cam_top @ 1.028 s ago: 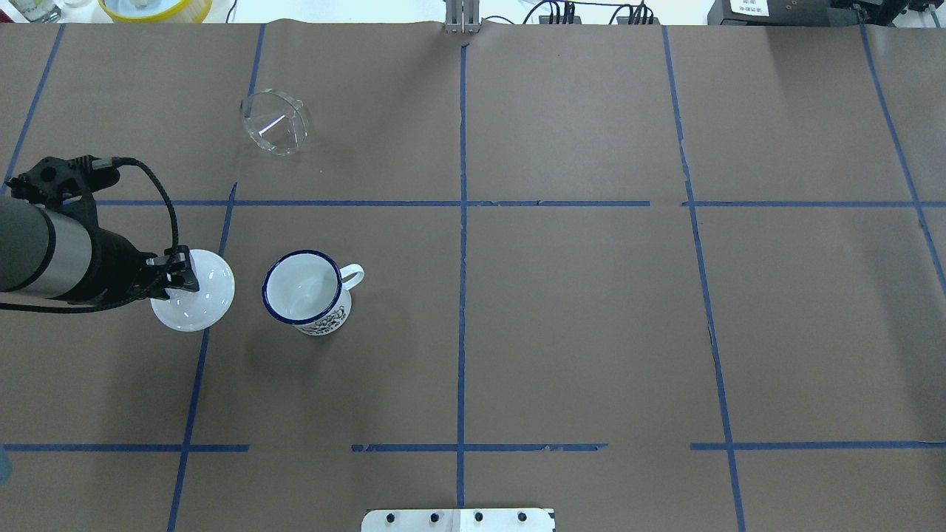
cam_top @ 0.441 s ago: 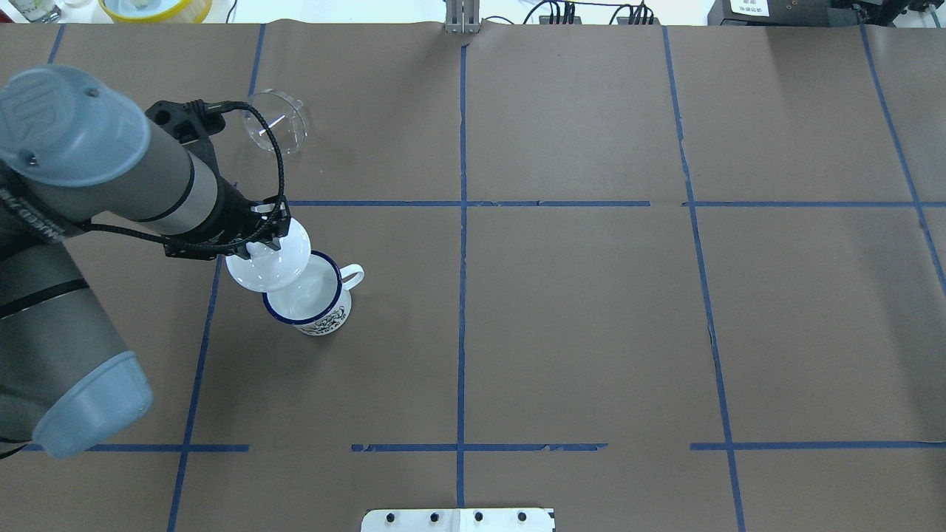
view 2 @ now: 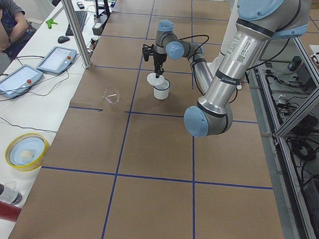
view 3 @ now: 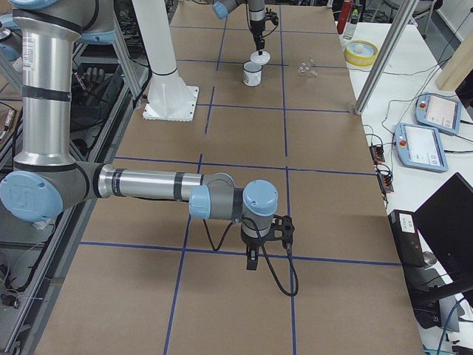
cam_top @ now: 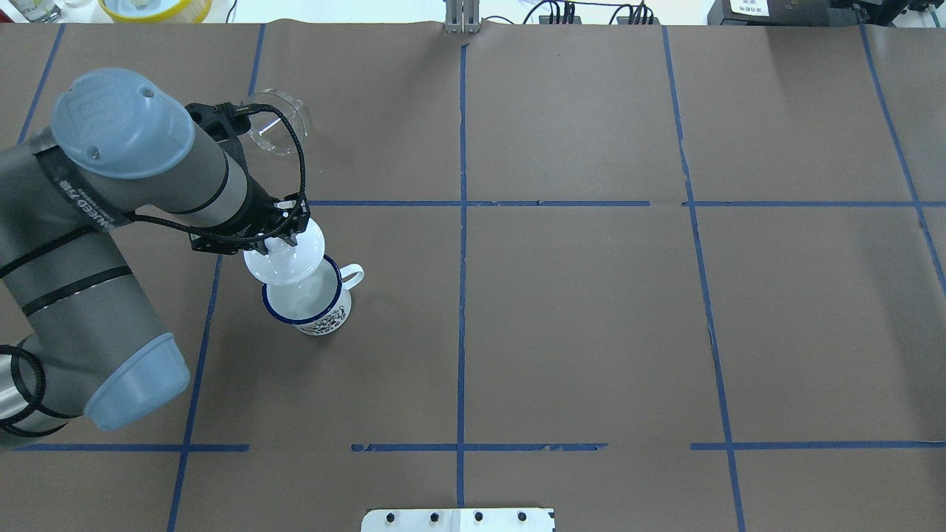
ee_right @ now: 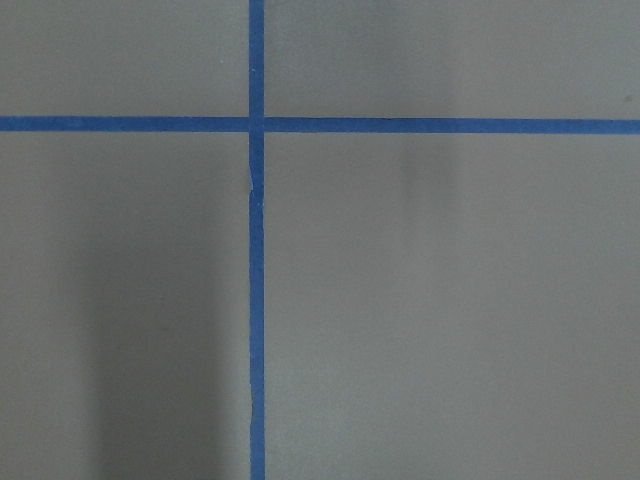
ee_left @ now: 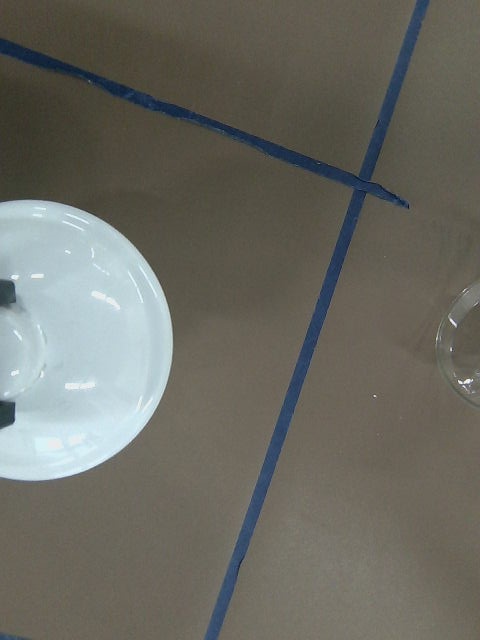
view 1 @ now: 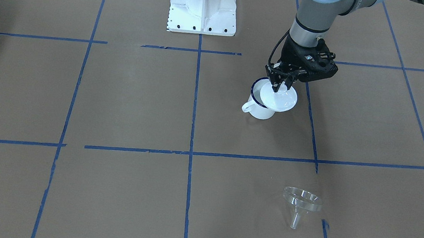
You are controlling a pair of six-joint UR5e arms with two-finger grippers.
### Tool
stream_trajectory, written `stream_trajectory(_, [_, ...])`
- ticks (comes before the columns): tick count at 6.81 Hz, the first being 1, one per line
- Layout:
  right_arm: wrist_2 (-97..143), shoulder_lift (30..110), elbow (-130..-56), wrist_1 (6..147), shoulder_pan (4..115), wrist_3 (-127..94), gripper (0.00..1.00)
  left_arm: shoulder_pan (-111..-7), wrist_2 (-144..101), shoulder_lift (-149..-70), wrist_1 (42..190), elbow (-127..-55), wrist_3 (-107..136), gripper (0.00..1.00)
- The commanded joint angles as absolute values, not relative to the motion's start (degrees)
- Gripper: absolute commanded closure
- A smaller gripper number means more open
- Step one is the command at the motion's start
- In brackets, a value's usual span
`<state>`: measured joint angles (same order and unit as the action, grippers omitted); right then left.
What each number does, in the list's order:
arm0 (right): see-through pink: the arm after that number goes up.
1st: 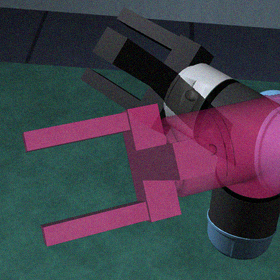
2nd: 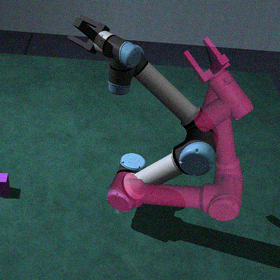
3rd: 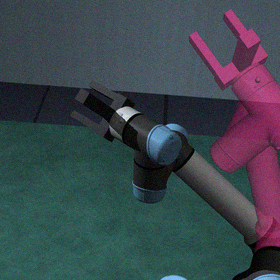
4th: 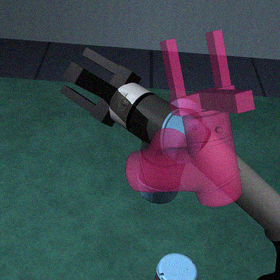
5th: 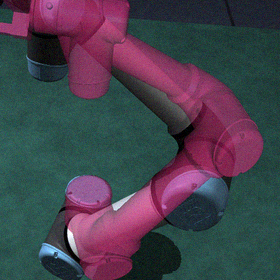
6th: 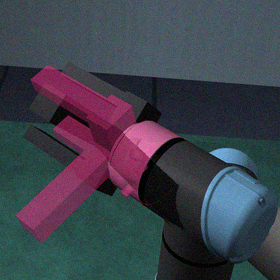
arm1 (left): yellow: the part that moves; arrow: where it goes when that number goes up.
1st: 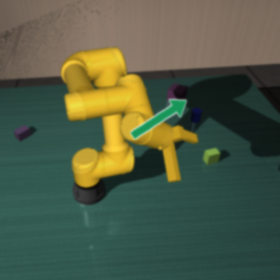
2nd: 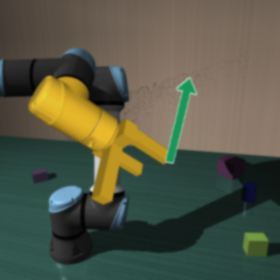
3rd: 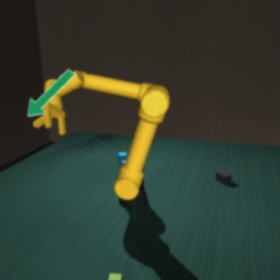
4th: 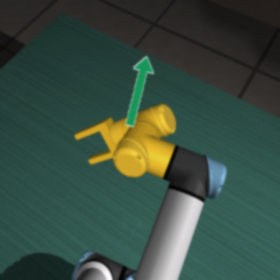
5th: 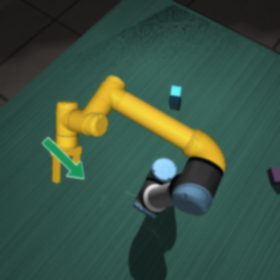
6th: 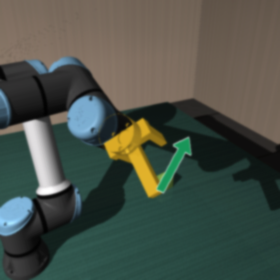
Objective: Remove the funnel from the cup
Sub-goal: 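Lower the white lid onto the mug opening with the left gripper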
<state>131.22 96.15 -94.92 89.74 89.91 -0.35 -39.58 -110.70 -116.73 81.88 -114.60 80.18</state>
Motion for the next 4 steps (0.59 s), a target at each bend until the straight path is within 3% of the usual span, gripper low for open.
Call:
stream_trajectory(1, [131.2, 96.2, -94.8, 89.7, 89.9, -0.4, 0.00, -39.6, -114.5, -116.5, 83.3, -113.5, 79.8, 1.00])
stream_trajectory(4, [131.2, 96.2, -94.8, 89.7, 89.9, -0.4, 0.00, -38.7, -114.6, -116.3, 83.3, -113.8, 80.4, 1.00])
